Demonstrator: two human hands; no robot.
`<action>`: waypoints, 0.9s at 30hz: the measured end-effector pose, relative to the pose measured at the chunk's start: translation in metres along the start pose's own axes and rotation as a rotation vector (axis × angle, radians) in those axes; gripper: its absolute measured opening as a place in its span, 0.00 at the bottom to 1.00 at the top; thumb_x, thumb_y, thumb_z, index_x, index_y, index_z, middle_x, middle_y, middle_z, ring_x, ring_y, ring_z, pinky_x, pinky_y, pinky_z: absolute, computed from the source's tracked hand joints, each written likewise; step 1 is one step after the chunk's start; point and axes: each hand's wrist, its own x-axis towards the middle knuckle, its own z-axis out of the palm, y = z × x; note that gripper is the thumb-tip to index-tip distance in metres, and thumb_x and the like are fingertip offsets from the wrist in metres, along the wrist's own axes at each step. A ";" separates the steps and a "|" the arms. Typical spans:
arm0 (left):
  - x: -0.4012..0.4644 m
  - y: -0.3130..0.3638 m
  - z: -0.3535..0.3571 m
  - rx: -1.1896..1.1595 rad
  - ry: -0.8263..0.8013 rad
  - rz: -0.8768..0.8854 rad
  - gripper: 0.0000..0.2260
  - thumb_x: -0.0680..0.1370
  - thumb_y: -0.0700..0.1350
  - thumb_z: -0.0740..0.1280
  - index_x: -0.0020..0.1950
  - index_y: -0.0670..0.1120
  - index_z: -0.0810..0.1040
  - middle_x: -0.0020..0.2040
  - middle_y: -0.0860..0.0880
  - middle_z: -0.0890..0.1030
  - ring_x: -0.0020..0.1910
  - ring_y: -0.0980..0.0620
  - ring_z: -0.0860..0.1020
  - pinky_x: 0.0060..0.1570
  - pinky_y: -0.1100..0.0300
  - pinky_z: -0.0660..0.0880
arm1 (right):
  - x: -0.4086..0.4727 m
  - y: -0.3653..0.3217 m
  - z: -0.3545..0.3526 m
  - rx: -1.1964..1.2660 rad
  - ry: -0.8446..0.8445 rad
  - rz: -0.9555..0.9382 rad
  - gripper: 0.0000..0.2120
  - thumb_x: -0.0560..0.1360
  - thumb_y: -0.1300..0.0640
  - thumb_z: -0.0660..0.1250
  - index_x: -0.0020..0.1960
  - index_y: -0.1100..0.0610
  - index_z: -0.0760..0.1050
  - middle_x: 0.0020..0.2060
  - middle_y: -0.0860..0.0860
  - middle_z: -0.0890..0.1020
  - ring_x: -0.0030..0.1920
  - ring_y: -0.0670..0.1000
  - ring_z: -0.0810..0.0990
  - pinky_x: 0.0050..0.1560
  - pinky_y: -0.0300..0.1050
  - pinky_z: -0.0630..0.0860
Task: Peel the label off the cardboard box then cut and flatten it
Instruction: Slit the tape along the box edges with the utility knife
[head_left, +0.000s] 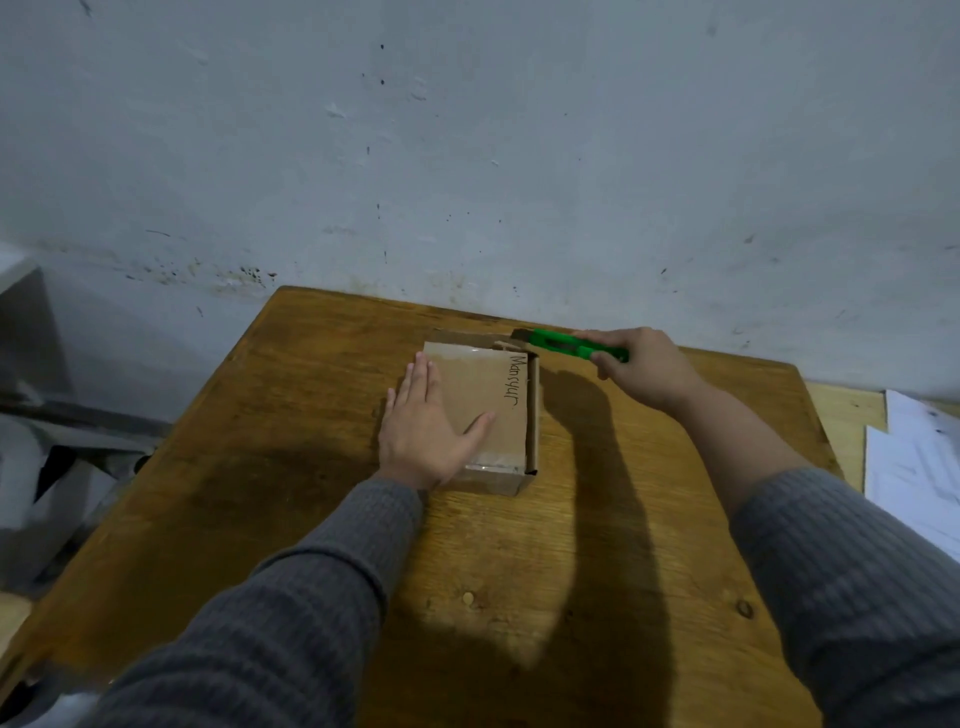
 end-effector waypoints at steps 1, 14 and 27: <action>0.000 0.000 -0.001 -0.050 -0.008 -0.002 0.45 0.73 0.71 0.55 0.78 0.43 0.42 0.79 0.47 0.41 0.77 0.50 0.44 0.72 0.51 0.40 | -0.004 -0.002 0.003 0.066 0.004 0.017 0.17 0.79 0.55 0.61 0.66 0.44 0.72 0.40 0.50 0.81 0.30 0.46 0.73 0.28 0.38 0.67; -0.017 -0.069 -0.032 0.058 -0.229 0.412 0.46 0.71 0.68 0.64 0.78 0.52 0.43 0.78 0.56 0.39 0.76 0.56 0.42 0.73 0.47 0.39 | -0.091 -0.040 0.048 0.191 0.008 0.007 0.11 0.76 0.52 0.65 0.57 0.46 0.79 0.57 0.46 0.81 0.27 0.35 0.72 0.26 0.27 0.67; -0.024 -0.072 -0.033 0.066 -0.138 0.497 0.43 0.74 0.63 0.65 0.79 0.46 0.47 0.79 0.50 0.46 0.77 0.53 0.48 0.74 0.50 0.43 | -0.125 -0.083 0.071 -0.158 0.043 -0.230 0.17 0.76 0.52 0.65 0.65 0.46 0.73 0.58 0.48 0.81 0.54 0.49 0.82 0.50 0.51 0.81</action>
